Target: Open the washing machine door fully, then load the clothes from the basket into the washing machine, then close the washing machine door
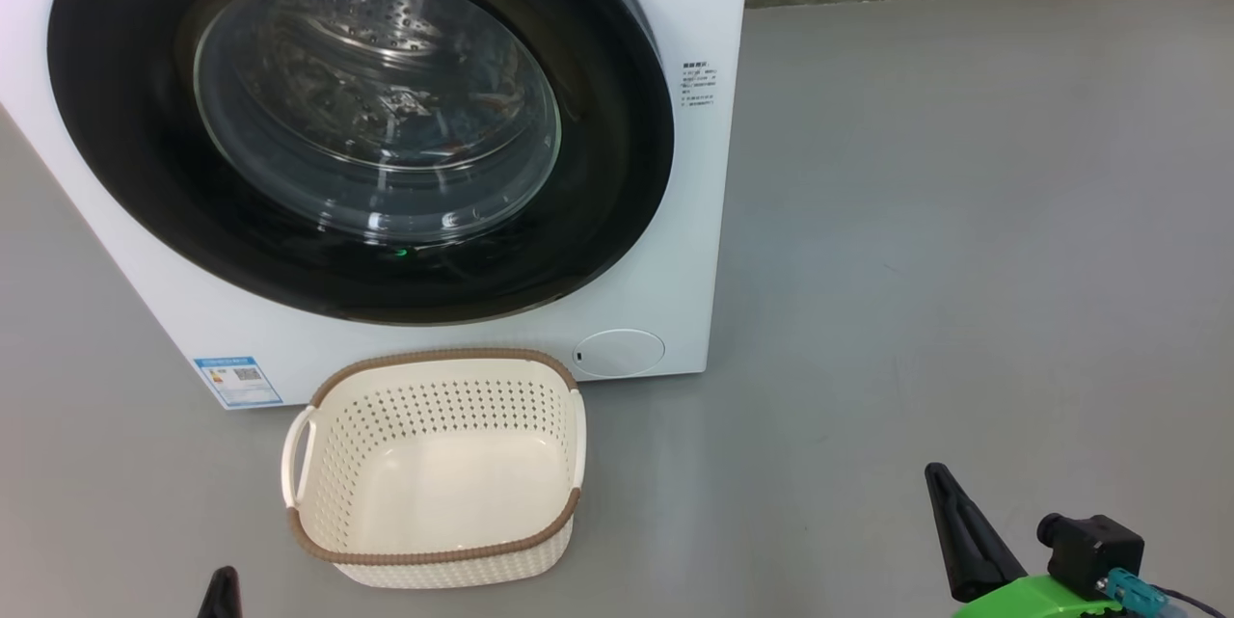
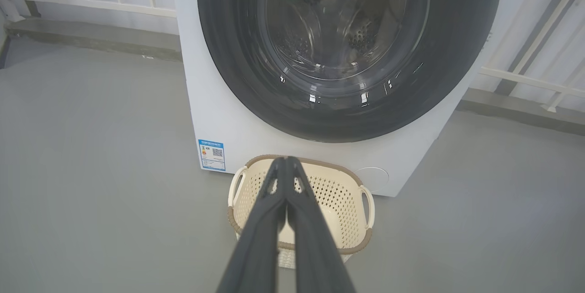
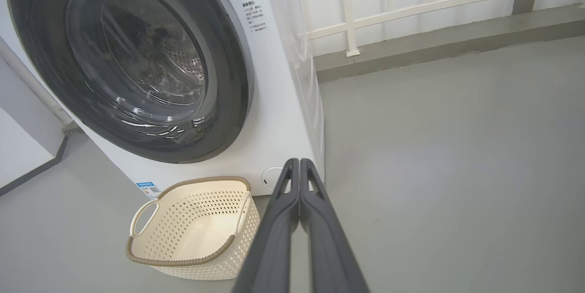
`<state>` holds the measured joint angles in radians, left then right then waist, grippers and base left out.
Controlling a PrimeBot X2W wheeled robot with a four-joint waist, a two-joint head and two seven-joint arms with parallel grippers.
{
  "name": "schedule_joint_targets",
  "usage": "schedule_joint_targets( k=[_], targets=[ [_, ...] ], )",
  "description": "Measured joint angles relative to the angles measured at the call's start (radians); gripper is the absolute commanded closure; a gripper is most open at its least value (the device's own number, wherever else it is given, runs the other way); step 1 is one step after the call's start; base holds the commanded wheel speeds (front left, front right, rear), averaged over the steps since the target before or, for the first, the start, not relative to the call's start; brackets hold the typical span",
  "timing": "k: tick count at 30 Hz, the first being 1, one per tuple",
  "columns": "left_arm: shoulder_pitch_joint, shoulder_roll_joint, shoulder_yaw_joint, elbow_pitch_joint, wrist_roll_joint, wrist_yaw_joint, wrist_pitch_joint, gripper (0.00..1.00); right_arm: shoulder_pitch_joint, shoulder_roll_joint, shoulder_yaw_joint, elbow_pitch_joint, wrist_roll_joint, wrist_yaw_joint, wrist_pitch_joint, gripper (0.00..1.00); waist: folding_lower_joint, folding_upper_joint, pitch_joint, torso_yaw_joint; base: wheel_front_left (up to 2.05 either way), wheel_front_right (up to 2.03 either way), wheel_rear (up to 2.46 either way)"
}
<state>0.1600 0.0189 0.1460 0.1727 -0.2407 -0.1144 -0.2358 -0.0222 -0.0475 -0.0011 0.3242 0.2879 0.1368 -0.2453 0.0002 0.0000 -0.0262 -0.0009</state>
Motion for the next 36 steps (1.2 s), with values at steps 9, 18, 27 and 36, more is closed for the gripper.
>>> schedule_joint_targets(
  k=[9,18,27,36],
  targets=[
    [-0.001,0.000,-0.005,0.004,-0.103,0.000,0.026,1.00,0.000,0.000,-0.009,-0.002,0.099,0.000,0.029,1.00,0.0000,0.0000,0.003,0.000,0.00,0.00,0.00],
    [-0.018,0.001,-0.010,0.009,-0.205,0.000,0.050,1.00,0.000,0.000,-0.016,-0.006,0.196,0.000,0.054,1.00,0.0000,0.0000,0.005,0.000,0.00,0.00,0.00],
    [-0.032,0.001,-0.013,0.018,-0.314,0.000,0.077,1.00,-0.001,0.000,-0.028,-0.008,0.295,0.000,0.085,1.00,0.0000,0.0000,0.008,0.000,0.00,0.00,0.00],
    [-0.047,0.001,-0.018,0.025,-0.417,-0.001,0.105,1.00,-0.002,0.000,-0.040,-0.012,0.404,0.000,0.111,1.00,-0.0001,0.0000,0.010,0.000,0.00,0.00,0.00]
  ],
)
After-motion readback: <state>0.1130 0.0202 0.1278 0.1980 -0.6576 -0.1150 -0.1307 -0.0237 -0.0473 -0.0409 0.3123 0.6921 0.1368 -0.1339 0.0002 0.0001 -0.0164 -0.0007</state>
